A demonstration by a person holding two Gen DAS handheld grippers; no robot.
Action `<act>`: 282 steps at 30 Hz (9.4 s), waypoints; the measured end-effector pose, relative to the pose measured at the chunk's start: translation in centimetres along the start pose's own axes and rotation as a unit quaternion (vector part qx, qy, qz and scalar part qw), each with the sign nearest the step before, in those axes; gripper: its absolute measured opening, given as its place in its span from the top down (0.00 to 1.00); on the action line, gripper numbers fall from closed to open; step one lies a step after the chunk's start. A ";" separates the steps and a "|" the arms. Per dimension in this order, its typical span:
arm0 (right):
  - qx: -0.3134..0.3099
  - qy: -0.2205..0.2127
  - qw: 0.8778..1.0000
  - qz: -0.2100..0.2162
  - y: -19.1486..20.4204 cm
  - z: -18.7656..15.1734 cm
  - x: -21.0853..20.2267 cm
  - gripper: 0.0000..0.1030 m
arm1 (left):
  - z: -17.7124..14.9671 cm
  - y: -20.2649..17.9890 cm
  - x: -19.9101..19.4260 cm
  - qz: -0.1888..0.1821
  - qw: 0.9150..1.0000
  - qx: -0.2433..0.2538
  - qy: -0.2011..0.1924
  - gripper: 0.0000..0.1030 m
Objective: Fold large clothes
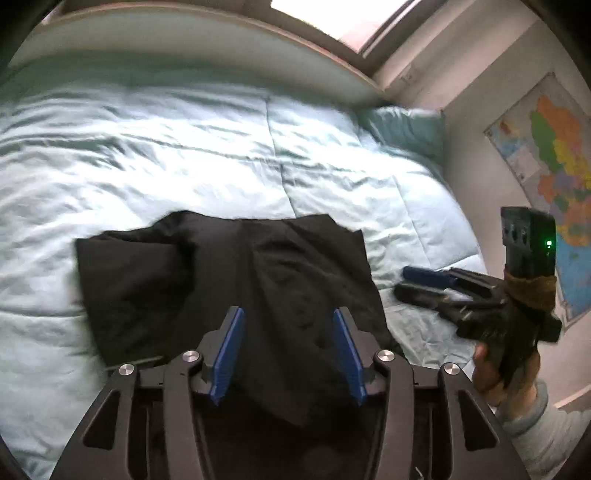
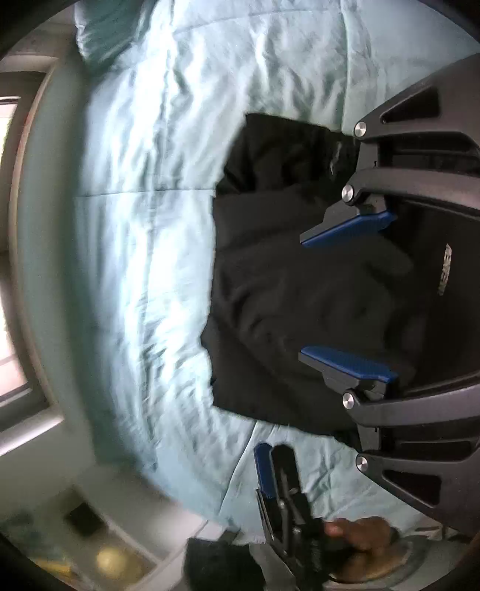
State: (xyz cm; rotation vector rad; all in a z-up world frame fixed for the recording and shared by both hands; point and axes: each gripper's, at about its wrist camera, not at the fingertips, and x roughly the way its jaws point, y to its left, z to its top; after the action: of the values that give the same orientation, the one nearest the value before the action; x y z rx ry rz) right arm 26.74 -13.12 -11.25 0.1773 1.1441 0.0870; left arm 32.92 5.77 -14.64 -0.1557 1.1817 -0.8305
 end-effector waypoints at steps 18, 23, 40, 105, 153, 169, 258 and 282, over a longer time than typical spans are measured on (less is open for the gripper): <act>0.013 0.089 0.995 0.040 -0.8 -10.3 7.8 0.43 | -9.9 2.6 7.3 -0.052 0.991 -0.056 0.112 0.58; 0.030 0.145 0.989 0.012 -1.7 -12.7 12.6 0.43 | -12.6 5.0 12.3 -0.026 0.981 -0.105 0.163 0.59; 0.107 0.093 0.990 0.014 -6.0 -20.6 -0.4 0.42 | -21.0 0.2 -1.1 0.028 0.986 -0.135 0.098 0.60; 0.166 0.170 0.969 -0.061 -13.6 -39.5 -5.1 0.86 | -40.0 5.6 -10.2 0.047 0.934 -0.351 0.054 0.89; 0.204 -0.041 0.976 0.068 -17.7 -6.3 -11.3 0.87 | -3.9 8.1 -12.6 -0.025 0.952 -0.271 -0.140 0.89; 0.360 0.033 0.925 0.117 -28.0 -1.3 7.3 0.72 | 2.1 17.9 5.0 0.049 0.947 -0.318 0.011 0.79; 0.059 0.058 0.996 0.023 -24.1 4.5 11.1 0.30 | 3.0 19.3 -0.2 0.053 0.974 -0.217 -0.032 0.41; 0.019 0.068 0.985 -0.156 -22.6 7.8 14.8 0.90 | 7.5 20.2 8.2 0.133 0.964 -0.228 -0.011 0.86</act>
State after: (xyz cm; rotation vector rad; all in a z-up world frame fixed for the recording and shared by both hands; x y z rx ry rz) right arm 39.43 -33.68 -25.60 0.0241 1.2969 -0.2020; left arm 50.39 12.34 -28.21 -0.3745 1.3247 -0.3110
